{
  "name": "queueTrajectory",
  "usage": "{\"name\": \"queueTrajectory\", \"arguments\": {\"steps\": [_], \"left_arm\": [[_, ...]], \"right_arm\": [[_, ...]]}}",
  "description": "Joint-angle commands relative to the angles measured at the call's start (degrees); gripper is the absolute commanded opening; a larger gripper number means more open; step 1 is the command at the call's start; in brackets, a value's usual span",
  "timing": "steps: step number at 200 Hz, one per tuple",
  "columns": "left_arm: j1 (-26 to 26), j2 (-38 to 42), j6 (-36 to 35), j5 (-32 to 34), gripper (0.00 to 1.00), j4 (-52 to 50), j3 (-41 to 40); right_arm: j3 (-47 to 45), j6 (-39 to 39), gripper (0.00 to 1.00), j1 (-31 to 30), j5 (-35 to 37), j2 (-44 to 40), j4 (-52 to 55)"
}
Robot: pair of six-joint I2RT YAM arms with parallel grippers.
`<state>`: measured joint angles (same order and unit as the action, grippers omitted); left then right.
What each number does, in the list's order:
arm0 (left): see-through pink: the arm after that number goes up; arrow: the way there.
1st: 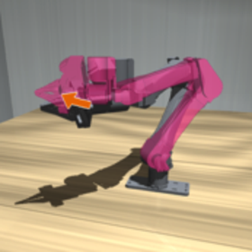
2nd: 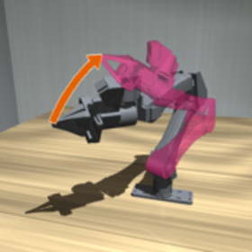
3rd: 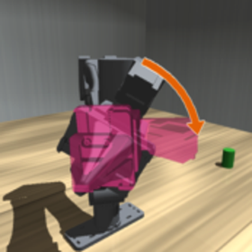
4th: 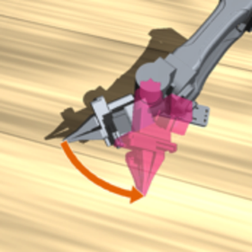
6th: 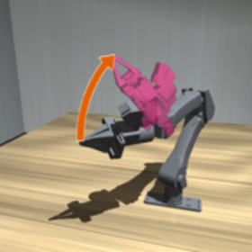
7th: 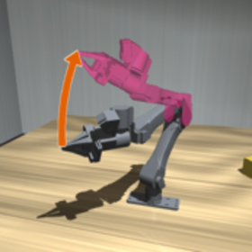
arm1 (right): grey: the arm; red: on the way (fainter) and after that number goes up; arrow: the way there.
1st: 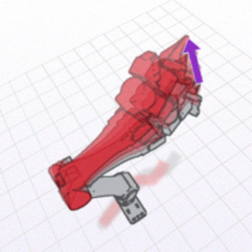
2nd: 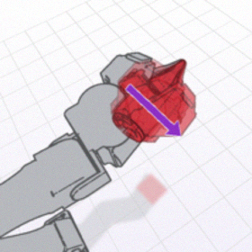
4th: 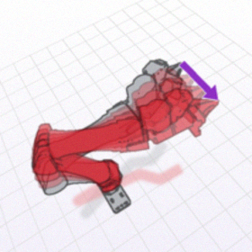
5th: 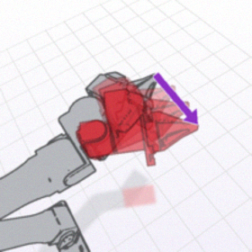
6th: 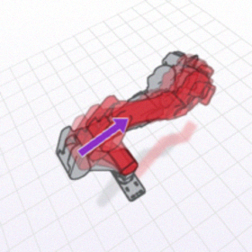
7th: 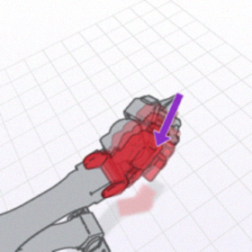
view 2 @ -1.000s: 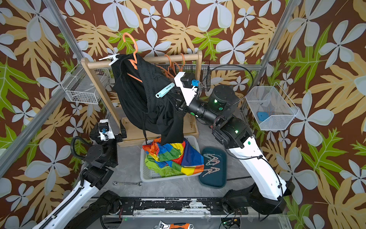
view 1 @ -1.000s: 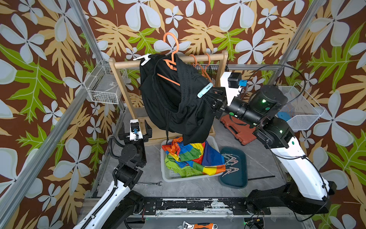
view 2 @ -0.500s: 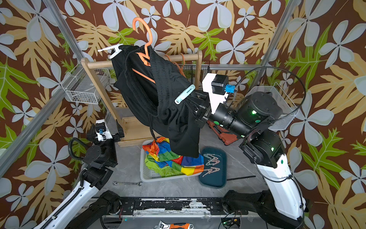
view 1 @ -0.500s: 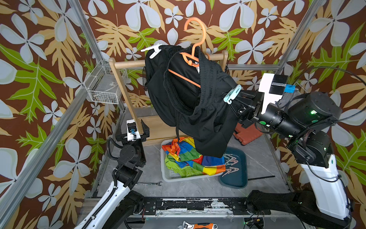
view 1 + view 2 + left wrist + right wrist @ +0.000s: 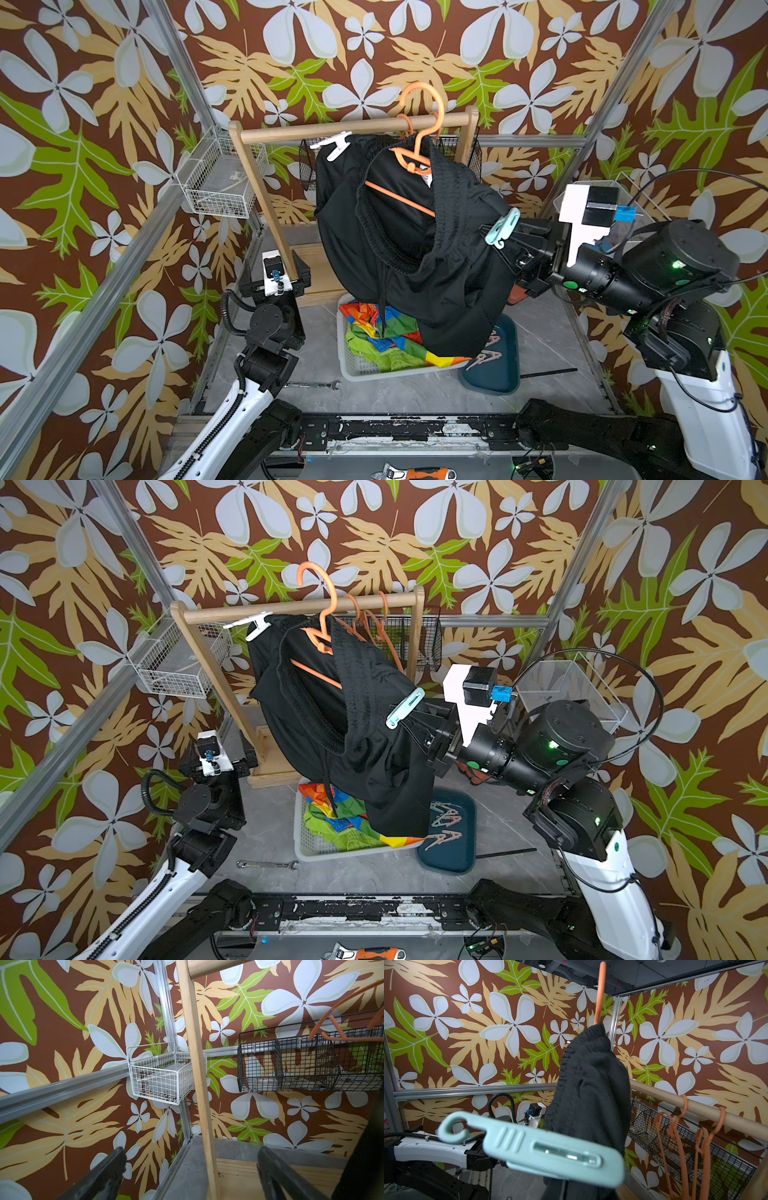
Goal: Remove the clothespins securing shorts to the hanger
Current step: Pick up the hanger from the clothesline, then place the hanger in the basket.
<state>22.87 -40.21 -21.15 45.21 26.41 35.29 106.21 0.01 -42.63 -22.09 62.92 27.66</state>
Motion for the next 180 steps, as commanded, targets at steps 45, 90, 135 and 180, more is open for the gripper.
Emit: {"name": "queueTrajectory", "arguments": {"steps": [45, 90, 135, 180], "left_arm": [[-0.3, 0.6, 0.0, 0.8, 1.00, 2.3, -0.1], [-0.2, 1.0, 0.1, 0.7, 1.00, 2.2, -0.1], [-0.3, 1.1, 0.2, 0.5, 1.00, 2.2, -0.1], [-0.3, 1.4, 0.0, 0.7, 1.00, 2.4, -0.3]], "right_arm": [[-10.3, -0.2, 0.00, 0.2, 0.9, 0.5, -7.4], [-17.8, 1.0, 0.00, 7.6, -7.7, 2.0, -17.7], [-28.0, 3.3, 0.00, 12.0, -18.5, 4.1, -33.9], [-35.4, 6.0, 0.00, 12.0, -24.6, 3.5, -41.6]]}}
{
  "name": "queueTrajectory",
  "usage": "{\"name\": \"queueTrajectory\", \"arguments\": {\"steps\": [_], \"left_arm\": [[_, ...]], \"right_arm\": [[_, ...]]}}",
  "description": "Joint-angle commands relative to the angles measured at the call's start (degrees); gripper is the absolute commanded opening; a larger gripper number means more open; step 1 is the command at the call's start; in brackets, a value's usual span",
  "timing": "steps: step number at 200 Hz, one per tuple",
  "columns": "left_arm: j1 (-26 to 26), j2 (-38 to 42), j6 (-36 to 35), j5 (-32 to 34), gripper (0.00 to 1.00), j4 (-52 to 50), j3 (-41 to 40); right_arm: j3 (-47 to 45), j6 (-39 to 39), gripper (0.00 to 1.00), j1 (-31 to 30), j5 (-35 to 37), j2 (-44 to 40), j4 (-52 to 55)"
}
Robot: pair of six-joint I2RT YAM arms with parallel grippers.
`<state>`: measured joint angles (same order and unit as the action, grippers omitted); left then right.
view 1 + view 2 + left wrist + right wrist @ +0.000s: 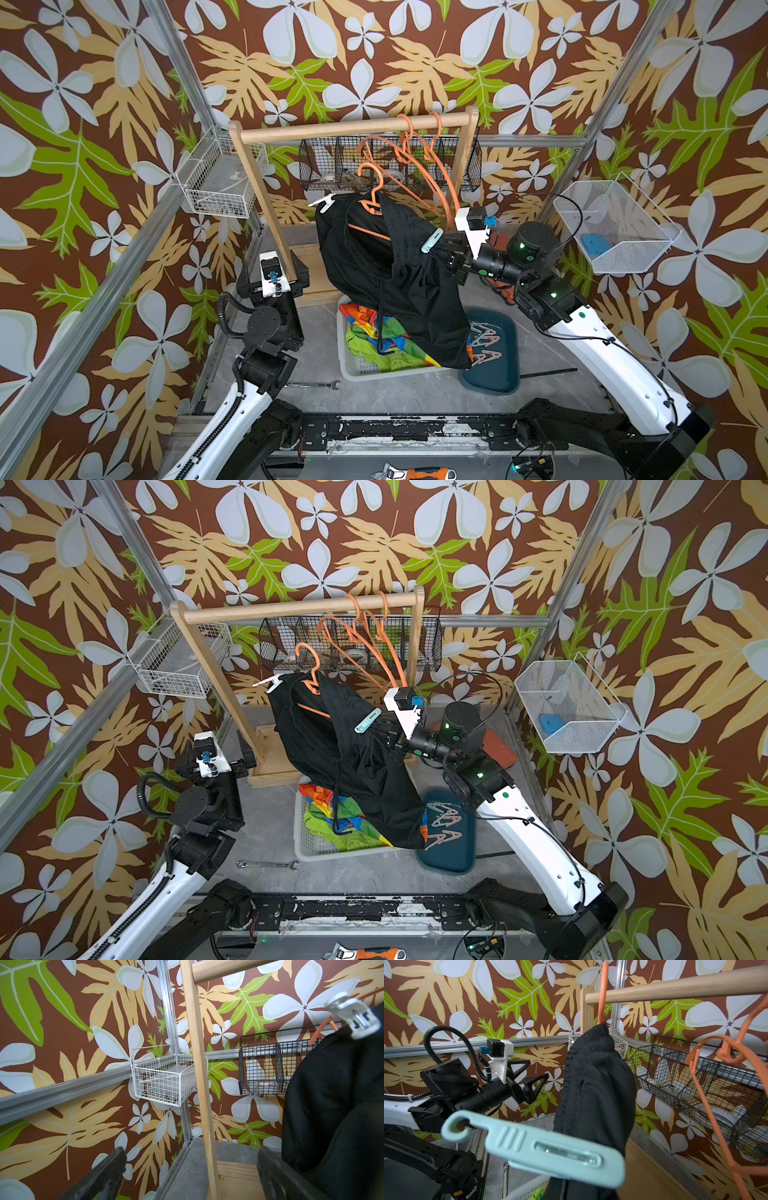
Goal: Remove the clothespins securing shorts to the hanger
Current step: Place the hanger in the basket.
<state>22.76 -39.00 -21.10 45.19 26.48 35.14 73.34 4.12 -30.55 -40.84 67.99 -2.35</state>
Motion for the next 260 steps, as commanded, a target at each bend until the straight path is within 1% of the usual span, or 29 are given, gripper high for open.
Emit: {"name": "queueTrajectory", "arguments": {"steps": [1, 23, 53, 85, 107, 121, 131, 148, 163, 174, 195, 212, 247, 260], "left_arm": [[-0.2, 0.2, -0.1, 0.8, 1.00, 2.3, -0.1], [-0.3, 0.1, 0.1, 0.7, 1.00, 2.3, 0.0], [-0.2, 0.7, 0.8, -0.4, 1.00, 1.6, 0.4], [-0.3, 5.5, 4.1, -9.7, 1.00, -3.3, 2.7], [-0.3, 8.0, 6.9, -17.6, 1.00, -8.2, 6.5], [-0.3, 7.5, 8.6, -27.0, 1.00, -11.9, 9.2], [-0.3, 5.4, 10.8, -33.1, 1.00, -15.2, 11.7], [-0.3, -0.6, 13.5, -44.1, 1.00, -21.8, 16.3], [-0.3, -4.6, 15.1, -52.9, 1.00, -23.5, 17.8], [-0.3, -7.1, 16.3, -57.8, 1.00, -24.2, 18.7], [-0.3, -11.2, 18.2, -65.2, 0.99, -25.1, 21.0], [0.0, -13.7, 19.3, -67.5, 0.97, -25.0, 22.2], [0.3, -16.6, 20.0, -68.2, 0.94, -23.5, 22.5], [1.1, -17.3, 20.0, -67.3, 0.93, -22.6, 22.2]], "right_arm": [[-2.7, 2.0, 0.00, 0.0, -5.9, -1.6, -11.5], [-7.3, 0.6, 0.00, 0.0, -6.2, -5.3, -8.6], [-15.6, 1.1, 0.00, 0.1, -6.4, -10.5, -7.6], [-24.2, 1.1, 0.00, 0.0, -4.6, -13.9, -9.2], [-28.8, 1.3, 0.00, 0.1, -4.3, -13.9, -12.0], [-30.9, 1.8, 0.00, 0.0, -4.5, -13.1, -14.0], [-31.8, 1.9, 0.00, 0.0, -4.6, -12.2, -15.0], [-32.5, 2.0, 0.00, 0.1, -4.4, -11.1, -15.9], [-32.6, 2.0, 0.00, 0.0, -4.4, -10.6, -16.4], [-32.4, 1.9, 0.00, 0.1, -4.3, -10.3, -16.5], [-32.0, 2.1, 0.00, 0.1, -4.4, -10.1, -16.7], [-31.9, 2.3, 0.00, 0.1, -4.5, -10.2, -16.9], [-32.2, 2.1, 0.00, 0.1, -4.1, -10.7, -16.9], [-32.2, 2.4, 0.00, 0.1, -4.3, -10.6, -17.0]]}}
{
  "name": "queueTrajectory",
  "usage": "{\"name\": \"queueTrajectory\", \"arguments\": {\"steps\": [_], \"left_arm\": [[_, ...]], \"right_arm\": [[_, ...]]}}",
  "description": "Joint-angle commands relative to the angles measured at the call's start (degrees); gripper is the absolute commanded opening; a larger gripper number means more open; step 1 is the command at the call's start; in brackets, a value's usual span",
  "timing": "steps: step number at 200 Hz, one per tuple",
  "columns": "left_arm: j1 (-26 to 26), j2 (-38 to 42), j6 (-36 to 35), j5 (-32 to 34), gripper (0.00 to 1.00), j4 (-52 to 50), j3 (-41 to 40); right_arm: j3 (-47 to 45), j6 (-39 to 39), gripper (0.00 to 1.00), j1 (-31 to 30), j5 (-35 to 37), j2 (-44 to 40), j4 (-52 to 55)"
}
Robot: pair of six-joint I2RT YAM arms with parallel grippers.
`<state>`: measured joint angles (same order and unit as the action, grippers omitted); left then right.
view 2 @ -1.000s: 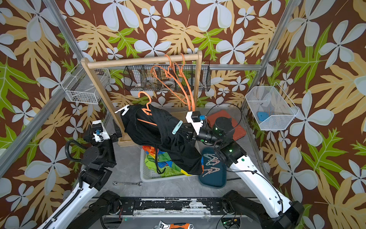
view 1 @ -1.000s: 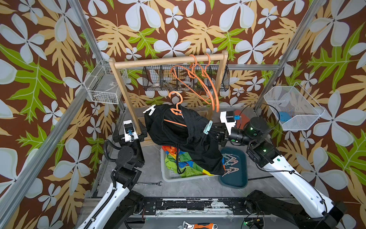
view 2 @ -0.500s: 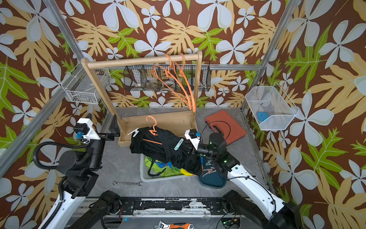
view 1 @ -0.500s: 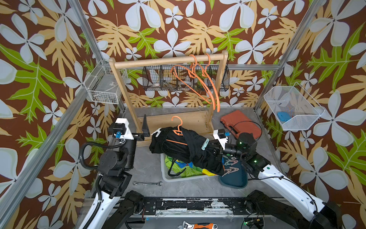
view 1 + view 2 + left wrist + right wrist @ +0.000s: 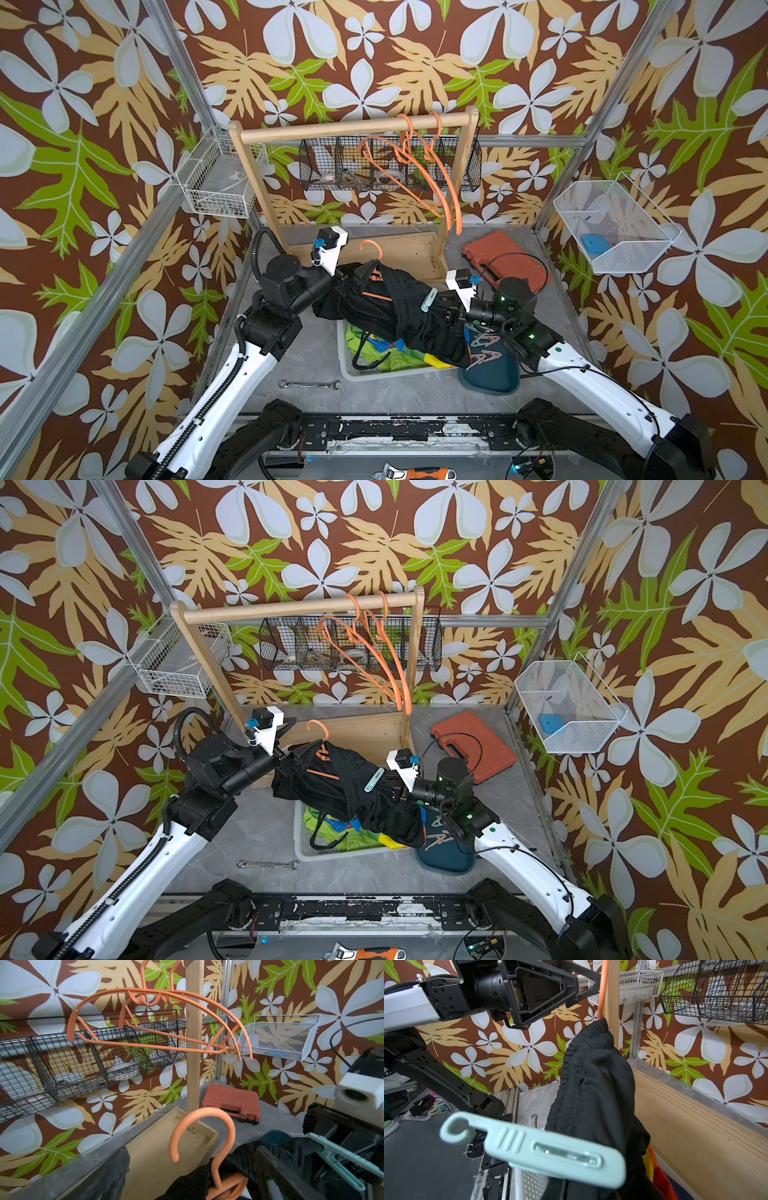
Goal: Remove the clothespins securing shorts to the hanger
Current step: Place the hanger in the basket.
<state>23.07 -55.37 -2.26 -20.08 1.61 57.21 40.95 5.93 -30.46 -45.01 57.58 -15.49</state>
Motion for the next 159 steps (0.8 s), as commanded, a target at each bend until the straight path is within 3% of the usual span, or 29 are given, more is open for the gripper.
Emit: {"name": "queueTrajectory", "arguments": {"steps": [1, 60, 94, 133, 159], "left_arm": [[0.9, -1.0, 1.1, -2.0, 0.93, 2.3, 0.1], [3.0, -4.7, 0.1, -1.3, 0.74, 3.4, 1.0], [3.1, -5.4, 0.0, -1.7, 0.50, 4.2, 1.0], [3.1, -6.4, -0.2, -2.9, 0.36, 4.0, 1.8], [3.2, -6.9, -0.8, -3.4, 0.16, 3.5, 2.6]], "right_arm": [[0.2, 0.5, 0.00, 0.0, -0.2, -0.1, -3.9], [1.3, 0.8, 0.00, 0.0, -0.5, -0.7, -4.0], [1.4, 0.8, 0.00, -0.1, -0.6, -0.5, -4.0], [1.4, 1.0, 0.00, -0.1, -0.7, 0.2, -4.5], [1.6, 0.7, 0.00, 0.0, -0.4, 0.6, -4.5]]}}
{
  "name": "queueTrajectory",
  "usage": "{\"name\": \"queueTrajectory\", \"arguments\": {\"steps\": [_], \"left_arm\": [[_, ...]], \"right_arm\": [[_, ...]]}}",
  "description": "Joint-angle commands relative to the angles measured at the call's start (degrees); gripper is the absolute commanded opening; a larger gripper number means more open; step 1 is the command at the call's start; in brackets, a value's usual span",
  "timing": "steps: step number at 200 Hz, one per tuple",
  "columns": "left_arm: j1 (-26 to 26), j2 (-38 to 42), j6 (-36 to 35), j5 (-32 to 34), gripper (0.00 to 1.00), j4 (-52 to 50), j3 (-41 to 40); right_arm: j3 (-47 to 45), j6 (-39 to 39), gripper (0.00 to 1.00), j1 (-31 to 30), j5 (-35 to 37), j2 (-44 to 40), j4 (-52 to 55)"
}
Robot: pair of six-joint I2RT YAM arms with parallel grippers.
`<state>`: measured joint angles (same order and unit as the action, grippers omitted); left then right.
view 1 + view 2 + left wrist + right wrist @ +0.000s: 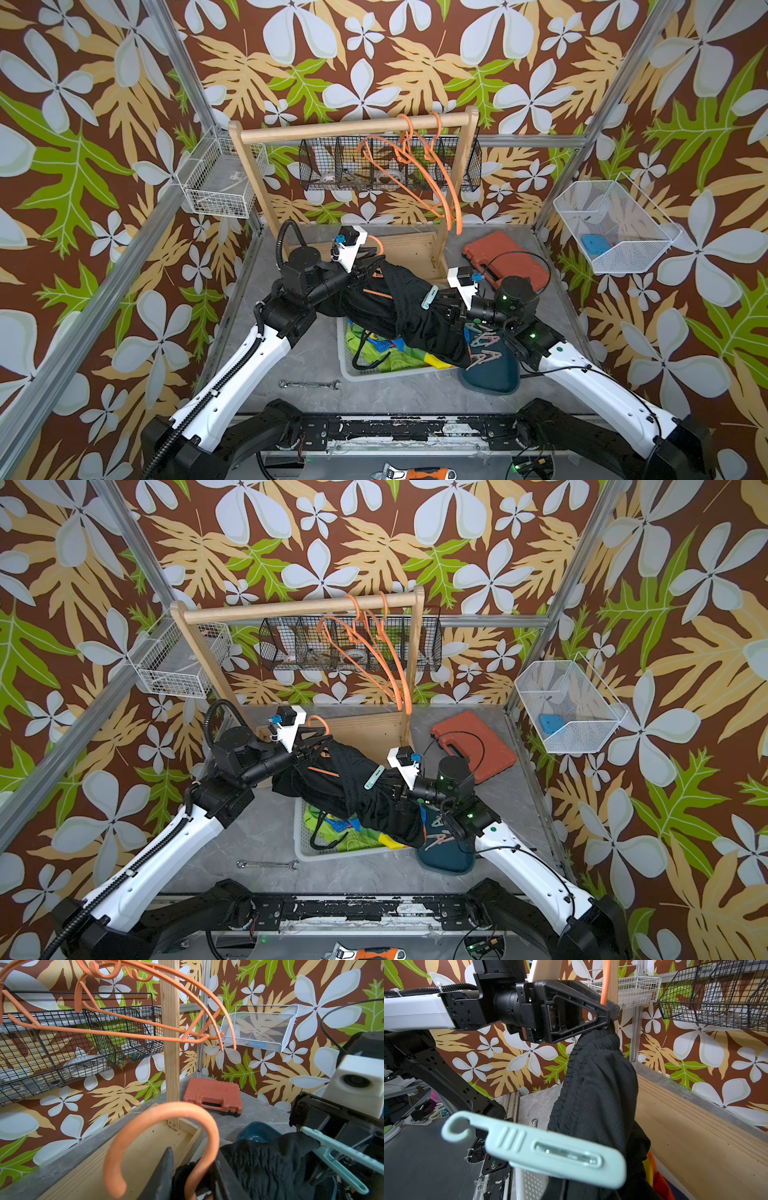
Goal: Remove the clothespins securing shorts to the hanger
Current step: Place the hanger in the basket, then remove the clothespin from the hanger.
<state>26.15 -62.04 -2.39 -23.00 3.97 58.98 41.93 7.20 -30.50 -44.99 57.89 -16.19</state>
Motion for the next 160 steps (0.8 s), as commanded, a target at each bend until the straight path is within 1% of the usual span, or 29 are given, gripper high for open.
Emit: {"name": "queueTrajectory", "arguments": {"steps": [1, 14, 49, 75, 82, 99, 108, 121, 138, 160], "left_arm": [[0.1, -0.3, -0.7, -0.5, 0.15, 1.1, 0.8], [0.1, -0.4, -0.9, -0.4, 0.00, 1.1, 0.7], [0.1, 0.3, -1.5, 0.8, 0.00, 2.0, -1.0], [0.1, 2.0, -2.7, 3.9, 0.00, 2.7, -2.8], [0.0, 2.3, -3.0, 5.1, 0.00, 2.6, -3.1], [0.1, 2.6, -4.1, 8.2, 0.00, 1.5, -3.2], [0.1, 2.6, -4.2, 9.9, 0.00, 1.2, -3.4], [0.1, 2.7, -4.4, 11.1, 0.00, 0.8, -3.8], [0.1, 2.6, -4.7, 12.5, 0.00, 0.6, -4.4], [0.0, 2.0, -5.2, 13.8, 0.00, 0.0, -4.7]], "right_arm": [[0.6, -0.6, 0.00, 0.0, -0.4, 0.3, -3.8], [1.0, -0.9, 0.00, 0.0, -0.3, 1.0, -3.6], [1.9, -1.1, 0.00, 0.0, -0.4, 3.0, -4.0], [2.6, -2.0, 0.00, 0.0, 1.2, 3.9, -2.6], [3.1, -2.6, 0.07, -0.1, 2.5, 4.1, -1.2], [4.2, -5.0, 0.38, 0.0, 6.6, 3.4, 3.0], [4.7, -6.5, 0.48, 0.0, 10.1, 2.3, 5.6], [5.5, -8.1, 0.58, 0.0, 16.6, 0.2, 9.4], [5.7, -9.1, 0.66, -0.3, 26.2, -3.2, 12.8], [4.3, -11.0, 0.69, -2.4, 37.1, -7.9, 15.1]]}}
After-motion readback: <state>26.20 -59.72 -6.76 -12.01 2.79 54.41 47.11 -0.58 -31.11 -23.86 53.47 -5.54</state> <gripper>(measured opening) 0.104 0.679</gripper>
